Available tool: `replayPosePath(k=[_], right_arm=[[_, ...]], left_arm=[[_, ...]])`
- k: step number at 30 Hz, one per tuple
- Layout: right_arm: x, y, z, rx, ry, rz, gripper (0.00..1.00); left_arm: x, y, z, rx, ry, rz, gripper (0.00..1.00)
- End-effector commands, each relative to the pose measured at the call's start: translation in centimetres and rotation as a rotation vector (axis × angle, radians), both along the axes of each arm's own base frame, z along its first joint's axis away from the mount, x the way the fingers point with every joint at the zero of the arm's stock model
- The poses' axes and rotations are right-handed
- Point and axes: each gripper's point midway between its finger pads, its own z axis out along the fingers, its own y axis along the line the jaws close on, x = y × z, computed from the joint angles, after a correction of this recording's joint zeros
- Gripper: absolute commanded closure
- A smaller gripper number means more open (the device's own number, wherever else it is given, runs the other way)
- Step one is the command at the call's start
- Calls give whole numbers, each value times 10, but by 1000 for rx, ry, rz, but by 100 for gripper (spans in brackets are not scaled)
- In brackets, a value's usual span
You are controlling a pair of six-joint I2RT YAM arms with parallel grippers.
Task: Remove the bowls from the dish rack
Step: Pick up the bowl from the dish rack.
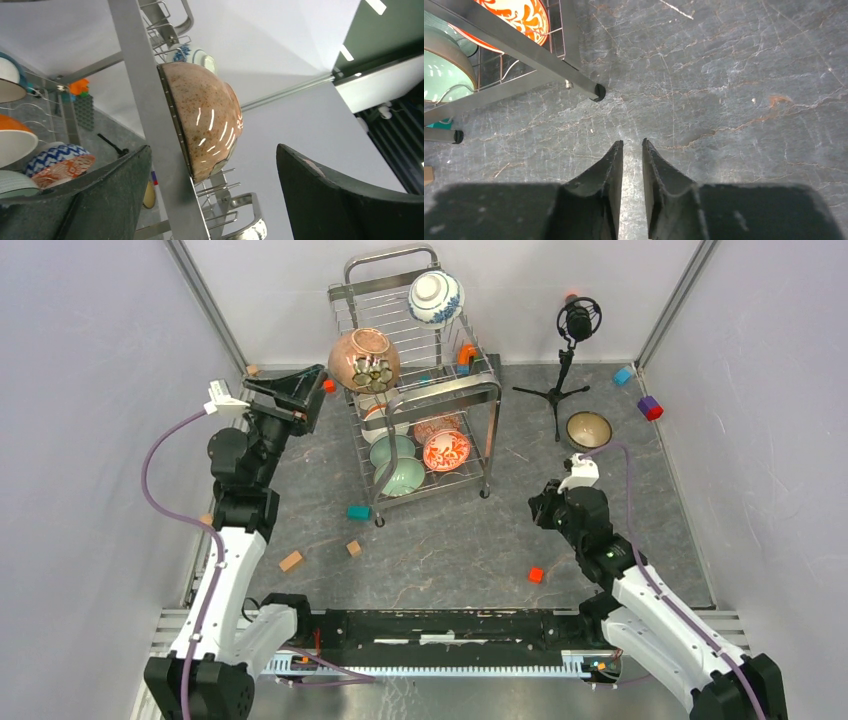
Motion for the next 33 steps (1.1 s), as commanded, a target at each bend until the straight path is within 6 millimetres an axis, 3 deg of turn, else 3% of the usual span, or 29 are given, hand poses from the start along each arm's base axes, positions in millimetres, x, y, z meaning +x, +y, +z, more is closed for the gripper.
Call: replayPosePath(k=[1, 2, 4, 14, 33], right_arm=[[9, 15, 43, 98, -107, 35, 56], [8, 19, 46, 100, -117, 64, 47], [6, 26, 51, 111, -128, 111, 40], [-2, 31, 63, 151, -168, 146, 38], [-13, 35, 64, 151, -195, 208, 40]], left_arm=[[-7, -13, 25, -74, -111, -126, 2], [-6, -16, 27, -81, -120, -149, 4], [-4, -20, 29, -88, -130, -179, 7], [13, -24, 13, -108, -87, -223, 15], [25, -27, 15, -185, -190, -343, 31]])
